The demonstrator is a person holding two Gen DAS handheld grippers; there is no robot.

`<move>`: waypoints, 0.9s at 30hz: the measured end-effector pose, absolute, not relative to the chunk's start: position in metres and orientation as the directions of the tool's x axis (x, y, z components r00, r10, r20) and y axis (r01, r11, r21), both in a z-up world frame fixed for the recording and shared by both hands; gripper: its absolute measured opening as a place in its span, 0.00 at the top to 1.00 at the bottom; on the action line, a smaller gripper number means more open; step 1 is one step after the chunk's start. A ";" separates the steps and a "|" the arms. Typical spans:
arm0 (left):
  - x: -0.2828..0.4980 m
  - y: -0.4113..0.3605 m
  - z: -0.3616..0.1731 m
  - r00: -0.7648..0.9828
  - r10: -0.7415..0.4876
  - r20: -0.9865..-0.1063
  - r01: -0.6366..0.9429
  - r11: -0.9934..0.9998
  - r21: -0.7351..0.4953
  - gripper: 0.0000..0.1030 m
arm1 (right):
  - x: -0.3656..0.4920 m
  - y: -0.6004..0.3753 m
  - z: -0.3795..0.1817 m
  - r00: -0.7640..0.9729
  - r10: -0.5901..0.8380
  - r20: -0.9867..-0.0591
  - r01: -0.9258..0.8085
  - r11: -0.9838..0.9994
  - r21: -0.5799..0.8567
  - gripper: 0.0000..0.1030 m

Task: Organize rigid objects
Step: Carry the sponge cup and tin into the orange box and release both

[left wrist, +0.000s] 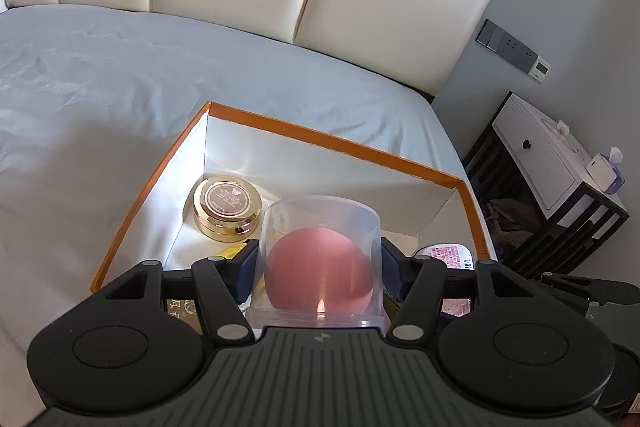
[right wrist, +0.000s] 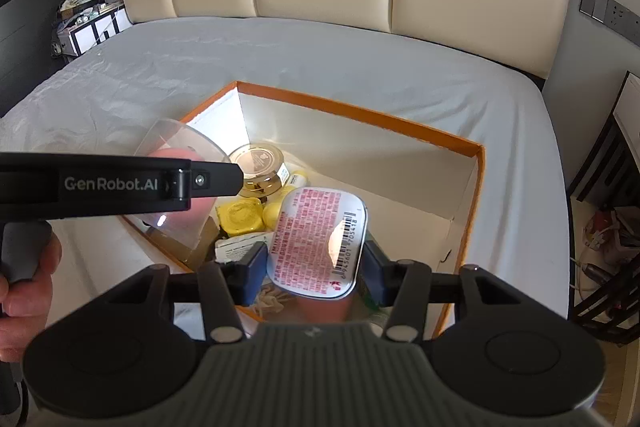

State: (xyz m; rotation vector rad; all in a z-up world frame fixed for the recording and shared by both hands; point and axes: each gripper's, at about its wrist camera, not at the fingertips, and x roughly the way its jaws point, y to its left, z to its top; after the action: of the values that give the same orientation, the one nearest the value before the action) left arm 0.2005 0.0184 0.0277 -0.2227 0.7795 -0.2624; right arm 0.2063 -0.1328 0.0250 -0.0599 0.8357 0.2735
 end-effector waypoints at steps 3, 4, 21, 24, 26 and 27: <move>0.211 0.015 0.019 0.666 -0.311 -0.678 0.151 0.946 -0.285 0.33 | 0.218 -0.131 0.016 0.624 0.197 -0.756 -0.263 0.964 0.034 0.51; 0.214 0.014 0.017 0.660 -0.312 -0.683 0.153 0.946 -0.285 0.33 | 0.222 -0.130 0.013 0.620 0.190 -0.761 -0.264 0.964 0.026 0.51; 0.250 -0.001 -0.014 0.574 -0.324 -0.752 0.174 0.946 -0.274 0.33 | 0.269 -0.120 -0.023 0.571 0.054 -0.819 -0.254 0.961 -0.114 0.50; 0.253 -0.004 -0.013 0.569 -0.322 -0.757 0.176 0.947 -0.270 0.32 | 0.270 -0.120 -0.024 0.567 0.061 -0.822 -0.258 0.960 -0.107 0.50; 0.254 -0.005 -0.012 0.568 -0.318 -0.759 0.177 0.948 -0.265 0.32 | 0.270 -0.121 -0.023 0.564 0.070 -0.823 -0.257 0.962 -0.095 0.50; 0.255 -0.006 -0.011 0.568 -0.317 -0.759 0.176 0.948 -0.264 0.32 | 0.270 -0.122 -0.022 0.568 0.073 -0.820 -0.257 0.962 -0.093 0.50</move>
State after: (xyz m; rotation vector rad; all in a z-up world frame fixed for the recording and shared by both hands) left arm 0.2551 -0.0056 -0.0114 -0.1654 0.9226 -0.2912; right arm 0.2697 -0.1223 -0.0223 -0.2107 0.9493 0.1950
